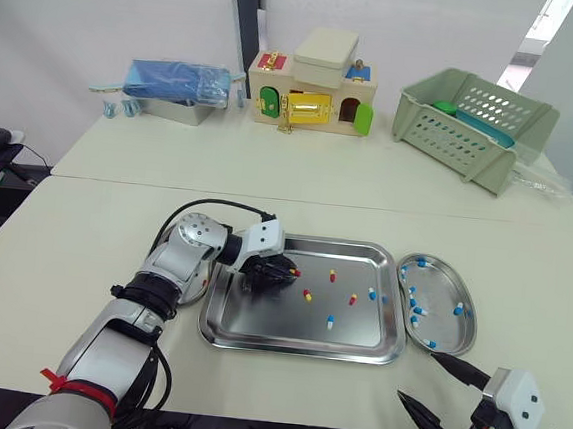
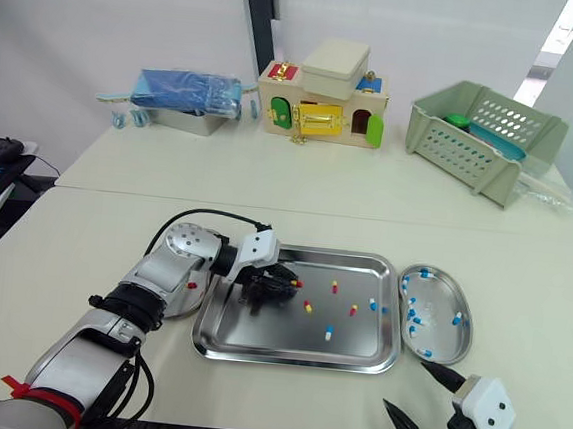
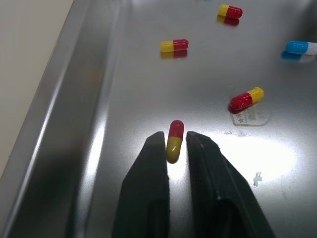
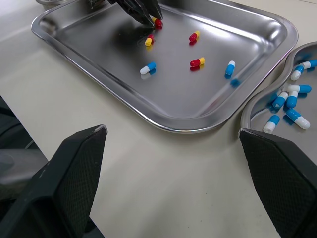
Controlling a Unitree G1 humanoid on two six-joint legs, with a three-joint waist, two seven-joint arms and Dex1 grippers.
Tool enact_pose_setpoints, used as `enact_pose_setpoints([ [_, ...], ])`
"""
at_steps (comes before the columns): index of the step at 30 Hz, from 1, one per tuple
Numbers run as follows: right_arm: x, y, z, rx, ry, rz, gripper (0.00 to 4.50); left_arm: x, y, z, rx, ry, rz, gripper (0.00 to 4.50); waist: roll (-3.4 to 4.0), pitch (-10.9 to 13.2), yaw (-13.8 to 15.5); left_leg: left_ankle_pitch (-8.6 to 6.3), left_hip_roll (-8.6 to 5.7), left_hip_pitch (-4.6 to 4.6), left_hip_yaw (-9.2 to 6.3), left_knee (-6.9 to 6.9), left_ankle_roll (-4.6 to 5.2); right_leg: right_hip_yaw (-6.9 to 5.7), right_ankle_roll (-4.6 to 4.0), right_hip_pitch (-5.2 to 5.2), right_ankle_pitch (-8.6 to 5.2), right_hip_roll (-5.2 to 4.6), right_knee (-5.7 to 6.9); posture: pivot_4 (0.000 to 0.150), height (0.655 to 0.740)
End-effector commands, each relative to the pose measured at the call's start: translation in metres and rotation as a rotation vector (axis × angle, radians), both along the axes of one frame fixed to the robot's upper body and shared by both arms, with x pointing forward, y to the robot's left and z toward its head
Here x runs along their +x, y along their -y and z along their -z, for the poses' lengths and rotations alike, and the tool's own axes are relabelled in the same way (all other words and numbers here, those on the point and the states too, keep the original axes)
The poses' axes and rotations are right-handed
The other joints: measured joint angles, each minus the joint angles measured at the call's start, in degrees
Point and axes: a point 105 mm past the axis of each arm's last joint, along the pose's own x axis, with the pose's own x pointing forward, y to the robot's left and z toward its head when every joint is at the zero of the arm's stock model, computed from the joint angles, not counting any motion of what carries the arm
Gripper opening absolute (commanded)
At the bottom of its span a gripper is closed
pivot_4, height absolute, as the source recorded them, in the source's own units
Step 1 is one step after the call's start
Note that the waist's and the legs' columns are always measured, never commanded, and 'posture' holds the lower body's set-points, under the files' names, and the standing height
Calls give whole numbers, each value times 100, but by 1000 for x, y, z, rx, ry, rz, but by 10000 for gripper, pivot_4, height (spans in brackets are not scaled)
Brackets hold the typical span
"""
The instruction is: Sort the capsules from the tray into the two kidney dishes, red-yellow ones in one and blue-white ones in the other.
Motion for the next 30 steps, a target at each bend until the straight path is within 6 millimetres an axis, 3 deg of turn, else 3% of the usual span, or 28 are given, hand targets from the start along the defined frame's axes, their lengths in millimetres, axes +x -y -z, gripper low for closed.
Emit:
enact_pose_setpoints([
  [1, -1, -1, -5, -3, 29, -7, 45000, 1, 0, -1, 18, 8, 2, 195, 0, 0, 0, 0, 0, 0, 0, 0, 0, 0, 0, 0, 0, 0, 0, 1500, 7400],
  [8, 0, -3, -6, -2, 35, -14, 45000, 0, 2, -7, -6, 10, -3, 195, 0, 0, 0, 0, 0, 1, 0, 1, 0, 0, 0, 1, 0, 0, 1, 1500, 7400],
  [14, -4, -10, -10, -12, 41, -74, 45000, -7, -19, -39, -68, 15, -92, 195, 1, 0, -61, 0, 2, 0, -2, 1, 0, 0, 0, 0, 0, 0, 1, 1500, 7400],
  [16, -6, -12, -11, -19, 42, -101, 45000, -12, -34, -47, -73, 12, -148, 195, 2, -1, -69, 0, 2, 1, -4, 1, 0, 0, 0, 0, 0, 1, 3, 1500, 7400],
  [19, -9, -12, -9, -68, 29, -180, 45000, -21, -73, -65, -87, 10, -313, 195, 5, 0, -123, -1, 3, 3, -2, 0, 1, 3, 0, 1, 0, 1, 3, 1500, 7400],
  [26, 2, -16, -17, -73, 62, -274, 45000, -41, -149, -62, 18, 11, -591, 195, 5, 0, -60, -1, 3, 7, -2, 1, 2, 4, 0, 7, 0, 1, 1, 1500, 7400],
  [30, 5, -17, -14, -77, 56, -307, 45000, -46, -163, -58, 11, -2, -662, 195, 3, 0, 25, -1, 4, 4, -3, 1, 2, 1, 0, 6, 0, 1, -1, 1500, 7400],
])
